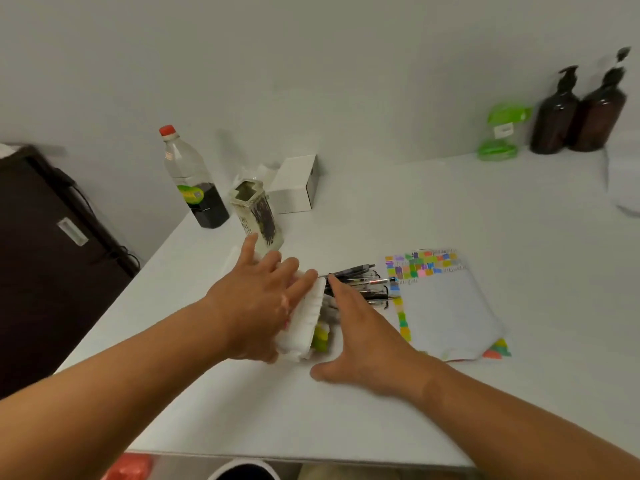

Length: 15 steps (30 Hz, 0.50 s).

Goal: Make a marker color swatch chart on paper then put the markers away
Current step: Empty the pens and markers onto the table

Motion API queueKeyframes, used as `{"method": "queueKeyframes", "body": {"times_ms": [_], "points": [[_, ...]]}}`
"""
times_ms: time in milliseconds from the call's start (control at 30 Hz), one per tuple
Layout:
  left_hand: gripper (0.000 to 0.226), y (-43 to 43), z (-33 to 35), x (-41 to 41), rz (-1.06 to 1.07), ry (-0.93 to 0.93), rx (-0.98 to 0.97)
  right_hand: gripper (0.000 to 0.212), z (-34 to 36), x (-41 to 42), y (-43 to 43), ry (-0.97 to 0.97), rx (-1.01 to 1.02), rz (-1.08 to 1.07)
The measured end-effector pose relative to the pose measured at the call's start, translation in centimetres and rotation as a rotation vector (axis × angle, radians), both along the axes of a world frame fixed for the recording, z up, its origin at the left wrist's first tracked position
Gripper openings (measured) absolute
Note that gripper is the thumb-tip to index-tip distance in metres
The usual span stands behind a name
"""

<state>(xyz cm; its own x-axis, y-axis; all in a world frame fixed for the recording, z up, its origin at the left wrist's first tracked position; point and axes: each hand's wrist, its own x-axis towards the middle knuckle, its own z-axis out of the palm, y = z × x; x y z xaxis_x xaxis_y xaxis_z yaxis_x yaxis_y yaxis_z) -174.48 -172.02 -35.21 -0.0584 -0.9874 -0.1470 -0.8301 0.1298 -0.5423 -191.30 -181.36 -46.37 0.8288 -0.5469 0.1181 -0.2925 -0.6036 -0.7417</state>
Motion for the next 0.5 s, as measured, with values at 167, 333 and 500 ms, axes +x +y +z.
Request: {"method": "queueKeyframes", "body": {"times_ms": [167,333,500], "points": [[0.128,0.2,0.0,0.4,0.04,-0.001,0.019,0.135,-0.2,-0.3,0.1,0.072,-0.107,-0.057],[0.129,0.8,-0.2,1.8,0.07,0.084,0.022,0.125,0.7,0.6,0.7,0.181,-0.401,-0.101],[0.131,0.4,-0.4,2.6,0.057,0.151,-0.008,0.096,1.8,2.9,0.7,0.154,-0.465,-0.131]]}}
